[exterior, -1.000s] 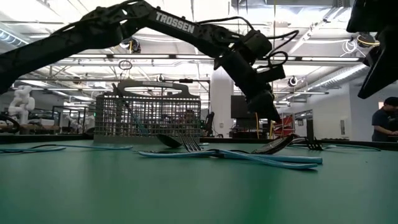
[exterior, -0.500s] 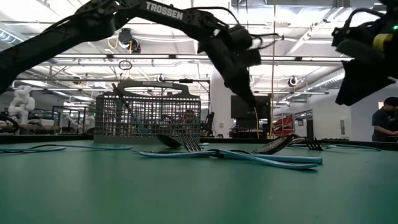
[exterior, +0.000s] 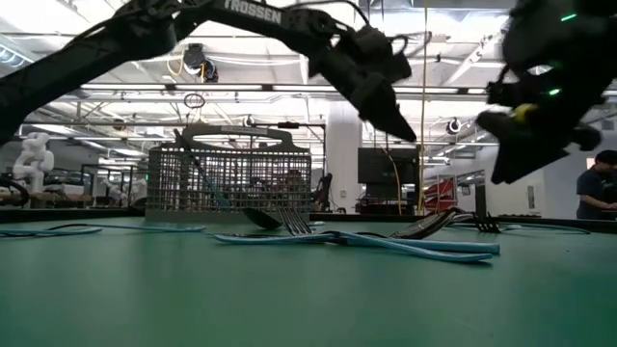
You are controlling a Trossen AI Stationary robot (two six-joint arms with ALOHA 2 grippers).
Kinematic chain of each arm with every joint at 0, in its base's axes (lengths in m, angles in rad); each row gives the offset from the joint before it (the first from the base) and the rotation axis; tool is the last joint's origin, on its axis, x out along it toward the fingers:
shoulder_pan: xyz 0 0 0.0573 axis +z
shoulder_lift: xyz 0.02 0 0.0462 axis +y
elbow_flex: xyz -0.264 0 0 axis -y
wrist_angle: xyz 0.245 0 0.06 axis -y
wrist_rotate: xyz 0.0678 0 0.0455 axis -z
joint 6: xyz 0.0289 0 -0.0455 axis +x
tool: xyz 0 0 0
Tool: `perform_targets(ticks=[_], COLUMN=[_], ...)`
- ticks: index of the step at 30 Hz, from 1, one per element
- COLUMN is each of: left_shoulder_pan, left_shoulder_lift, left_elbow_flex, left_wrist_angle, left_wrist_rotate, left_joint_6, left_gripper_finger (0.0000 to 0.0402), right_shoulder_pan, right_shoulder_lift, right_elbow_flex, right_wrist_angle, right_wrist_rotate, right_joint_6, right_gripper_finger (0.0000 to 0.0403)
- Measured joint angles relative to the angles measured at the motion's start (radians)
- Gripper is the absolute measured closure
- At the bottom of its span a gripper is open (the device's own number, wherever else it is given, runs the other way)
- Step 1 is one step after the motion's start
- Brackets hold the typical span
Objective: Sort silverware
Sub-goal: Put the table knife into the silverware rack
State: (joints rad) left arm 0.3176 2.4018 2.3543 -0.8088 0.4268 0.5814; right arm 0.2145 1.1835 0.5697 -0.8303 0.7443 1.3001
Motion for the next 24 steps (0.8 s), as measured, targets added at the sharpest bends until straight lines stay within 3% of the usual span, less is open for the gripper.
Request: perform_targets(ticks=[7, 10, 16, 24], left_shoulder_pan=[0.001, 0.0, 0.001, -0.004], left_shoulder_lift=[-0.076, -0.092, -0.118, -0.15], left_elbow_flex=[0.002, 0.002, 0.002, 0.002], left_wrist_angle=[-0.053, -0.088, -0.155, -0.174], left_wrist_rotate=[-0.01, -0.01, -0.012, -0.012], left_joint_6=[-0.026, -0.026, -0.026, -0.026], left_gripper_finger=[0.0235, 0.0235, 0.0235, 0.0235], right_shoulder_pan=[-0.271, -0.37, -0.53, -0.538], right_shoulder_lift=[0.01, 0.021, 0.112, 0.227], right_elbow_flex=[0.0, 0.001, 0.001, 0.001], right_wrist_angle=[0.195, 0.315, 0.383, 0.488], right_wrist_rotate=[-0.048, -0.114, -0.266, -0.398], right_joint_6=[-0.39, -0.516, -0.626, -0.663], right_gripper_finger=[0.0393, 0.0398, 0.0402, 0.0403])
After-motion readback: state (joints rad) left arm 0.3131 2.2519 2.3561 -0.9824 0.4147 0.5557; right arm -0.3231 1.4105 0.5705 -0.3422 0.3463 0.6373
